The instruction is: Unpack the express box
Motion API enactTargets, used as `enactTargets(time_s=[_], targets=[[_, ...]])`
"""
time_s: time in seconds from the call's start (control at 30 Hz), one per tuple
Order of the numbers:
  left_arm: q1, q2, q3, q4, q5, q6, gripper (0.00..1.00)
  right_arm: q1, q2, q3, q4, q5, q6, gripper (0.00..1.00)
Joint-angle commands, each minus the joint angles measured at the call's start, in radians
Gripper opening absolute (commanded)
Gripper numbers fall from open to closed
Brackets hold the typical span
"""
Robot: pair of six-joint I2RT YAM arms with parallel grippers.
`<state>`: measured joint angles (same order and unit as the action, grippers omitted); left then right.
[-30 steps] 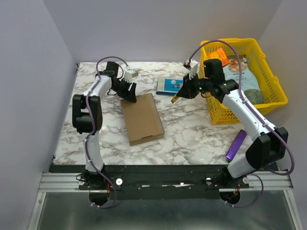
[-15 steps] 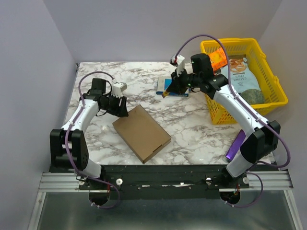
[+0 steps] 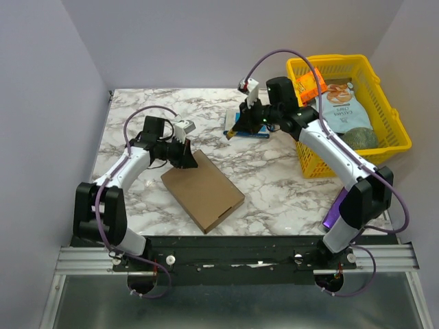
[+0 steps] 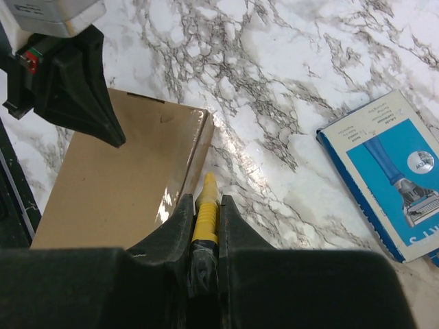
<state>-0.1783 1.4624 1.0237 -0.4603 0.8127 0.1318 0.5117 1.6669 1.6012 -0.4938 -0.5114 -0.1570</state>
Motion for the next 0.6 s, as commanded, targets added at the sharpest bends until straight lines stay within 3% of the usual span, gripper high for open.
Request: enactTargets(time_s=[0.0, 0.27, 0.57], targets=[[0.003, 0.075, -0.024, 0.019, 0.033, -0.037, 0.08, 0.051, 0.047, 0.013, 0.058, 0.053, 0.010, 0.00], [0.003, 0.203, -0.065, -0.034, -0.089, 0.037, 0.01, 0.159, 0.071, -0.142, 0.358, 0.235, 0.010, 0.00], [0.039, 0.262, -0.097, -0.023, 0.075, 0.011, 0.01, 0.246, 0.162, -0.149, 0.550, 0.413, 0.033, 0.00]])
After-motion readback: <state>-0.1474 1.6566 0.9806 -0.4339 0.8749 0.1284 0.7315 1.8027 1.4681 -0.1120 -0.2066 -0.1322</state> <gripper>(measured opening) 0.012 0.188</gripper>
